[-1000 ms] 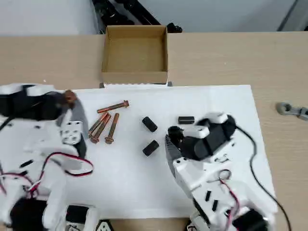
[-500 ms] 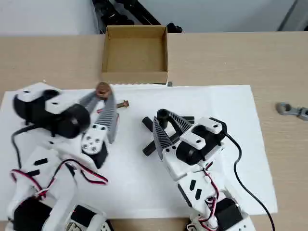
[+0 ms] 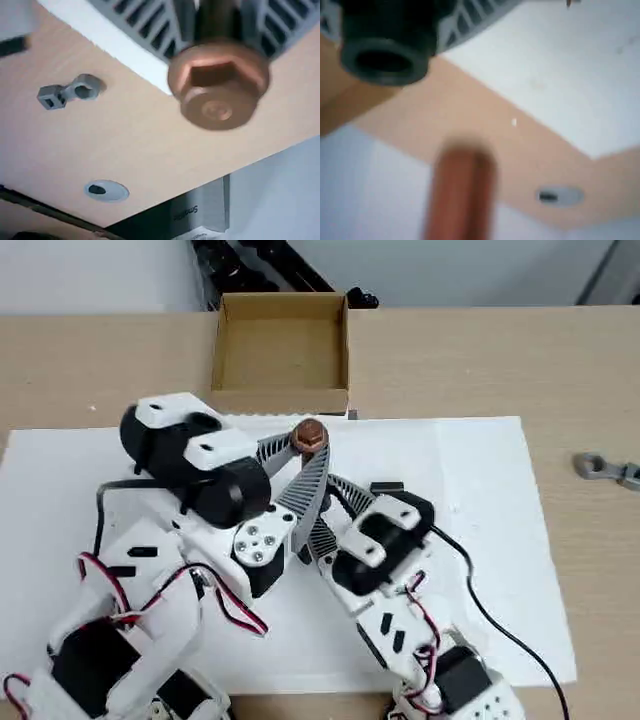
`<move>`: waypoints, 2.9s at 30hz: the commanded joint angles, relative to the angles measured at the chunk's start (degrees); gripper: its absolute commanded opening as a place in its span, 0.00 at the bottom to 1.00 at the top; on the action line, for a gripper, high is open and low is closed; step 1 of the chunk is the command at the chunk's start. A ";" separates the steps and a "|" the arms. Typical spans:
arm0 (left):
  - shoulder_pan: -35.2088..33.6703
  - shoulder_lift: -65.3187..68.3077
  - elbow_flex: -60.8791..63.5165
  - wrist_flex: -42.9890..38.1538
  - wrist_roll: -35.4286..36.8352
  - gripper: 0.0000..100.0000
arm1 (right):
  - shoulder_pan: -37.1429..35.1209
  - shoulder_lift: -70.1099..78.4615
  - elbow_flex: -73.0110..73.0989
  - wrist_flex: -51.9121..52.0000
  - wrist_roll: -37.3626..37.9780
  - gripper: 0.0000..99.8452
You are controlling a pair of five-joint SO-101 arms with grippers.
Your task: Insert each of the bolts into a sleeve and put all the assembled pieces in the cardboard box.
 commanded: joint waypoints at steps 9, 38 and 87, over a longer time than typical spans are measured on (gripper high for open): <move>-0.62 0.70 -2.15 -3.43 0.35 0.00 | -0.31 0.13 1.93 -7.43 -1.67 0.00; -3.16 0.79 9.63 -12.57 9.32 0.00 | -0.31 0.13 1.76 -7.43 -5.10 0.00; -6.86 3.34 10.86 -9.67 10.64 0.00 | -0.22 0.13 1.76 -7.60 -5.10 0.00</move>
